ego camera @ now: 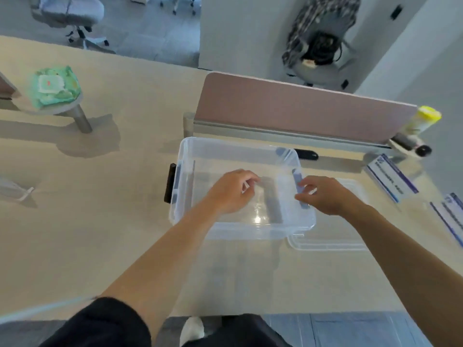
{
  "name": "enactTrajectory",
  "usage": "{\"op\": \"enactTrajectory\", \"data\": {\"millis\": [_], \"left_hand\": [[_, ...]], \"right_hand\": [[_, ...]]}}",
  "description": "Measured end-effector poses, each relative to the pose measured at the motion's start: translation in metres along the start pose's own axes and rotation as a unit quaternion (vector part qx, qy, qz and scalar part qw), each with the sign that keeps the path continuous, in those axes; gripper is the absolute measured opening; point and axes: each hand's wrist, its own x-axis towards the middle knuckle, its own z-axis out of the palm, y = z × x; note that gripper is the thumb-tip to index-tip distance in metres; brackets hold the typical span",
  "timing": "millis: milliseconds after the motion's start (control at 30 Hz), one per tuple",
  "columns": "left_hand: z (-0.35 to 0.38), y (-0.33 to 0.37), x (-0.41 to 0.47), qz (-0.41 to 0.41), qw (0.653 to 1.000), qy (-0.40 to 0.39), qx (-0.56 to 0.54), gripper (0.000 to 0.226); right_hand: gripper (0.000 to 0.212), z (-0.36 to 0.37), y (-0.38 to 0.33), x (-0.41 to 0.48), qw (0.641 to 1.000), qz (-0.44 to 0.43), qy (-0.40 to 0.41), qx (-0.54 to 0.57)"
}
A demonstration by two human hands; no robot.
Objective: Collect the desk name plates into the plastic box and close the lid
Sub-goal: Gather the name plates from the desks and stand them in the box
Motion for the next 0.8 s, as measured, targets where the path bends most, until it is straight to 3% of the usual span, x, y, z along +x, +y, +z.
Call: {"op": "enactTrajectory", "data": {"millis": [300,467,800], "left_hand": [[0.094,0.100,0.025,0.114,0.978,-0.165,0.060,0.027],[0.167,0.164,0.043,0.156,0.956,-0.226,0.103,0.031],[0.350,0.304,0.082,0.195,0.927,-0.255,0.194,0.025]], "right_hand": [[0.039,-0.038,0.121,-0.122,0.985,0.136,0.084,0.058],[0.043,-0.046,0.203,-0.181,0.977,0.182,0.103,0.032],[0.042,-0.056,0.416,-0.269,0.967,0.221,0.113,0.061]]}}
